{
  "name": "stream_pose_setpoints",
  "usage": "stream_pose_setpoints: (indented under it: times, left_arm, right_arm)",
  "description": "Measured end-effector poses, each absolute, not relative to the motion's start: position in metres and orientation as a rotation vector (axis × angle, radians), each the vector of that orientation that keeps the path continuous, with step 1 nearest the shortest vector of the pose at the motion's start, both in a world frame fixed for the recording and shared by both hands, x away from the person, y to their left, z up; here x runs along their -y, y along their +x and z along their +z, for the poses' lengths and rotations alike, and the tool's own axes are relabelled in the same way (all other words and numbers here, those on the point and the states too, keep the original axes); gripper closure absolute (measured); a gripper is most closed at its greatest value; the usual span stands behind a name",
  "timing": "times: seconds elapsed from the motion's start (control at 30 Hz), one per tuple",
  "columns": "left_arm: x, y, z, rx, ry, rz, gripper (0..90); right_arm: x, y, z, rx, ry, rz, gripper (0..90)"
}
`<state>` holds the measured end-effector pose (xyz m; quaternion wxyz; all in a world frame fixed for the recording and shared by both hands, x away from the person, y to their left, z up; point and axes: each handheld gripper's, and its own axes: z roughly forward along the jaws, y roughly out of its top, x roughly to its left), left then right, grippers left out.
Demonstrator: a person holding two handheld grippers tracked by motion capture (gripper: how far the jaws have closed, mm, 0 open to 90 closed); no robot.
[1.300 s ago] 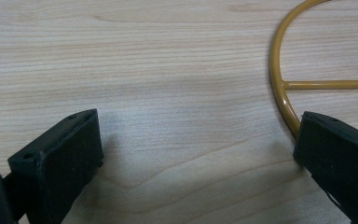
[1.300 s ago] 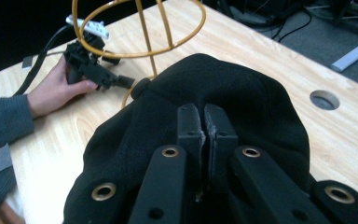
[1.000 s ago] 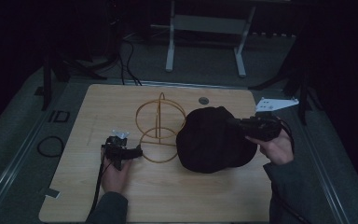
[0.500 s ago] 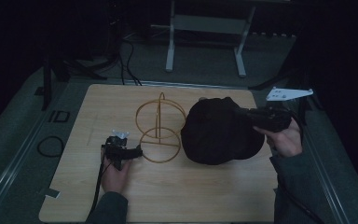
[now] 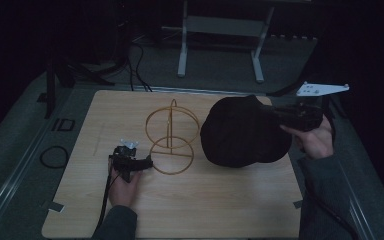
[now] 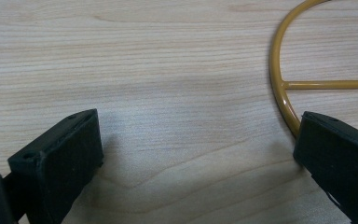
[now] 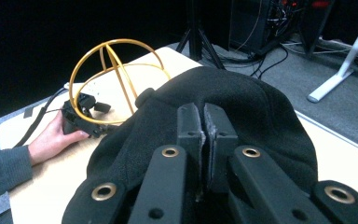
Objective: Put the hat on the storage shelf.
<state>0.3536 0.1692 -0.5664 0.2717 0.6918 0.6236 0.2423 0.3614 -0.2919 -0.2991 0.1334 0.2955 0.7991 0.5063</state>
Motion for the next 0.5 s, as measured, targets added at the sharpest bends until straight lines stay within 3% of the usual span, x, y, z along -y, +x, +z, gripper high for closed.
stream_pose_setpoints:
  times: [0.5]
  left_arm:
    - [-0.169, 0.354, -0.566, -1.679, 1.863, 0.652, 0.7]
  right_arm:
    - [0.291, 0.372, -0.273, -2.318, 0.847, 1.434, 86.8]
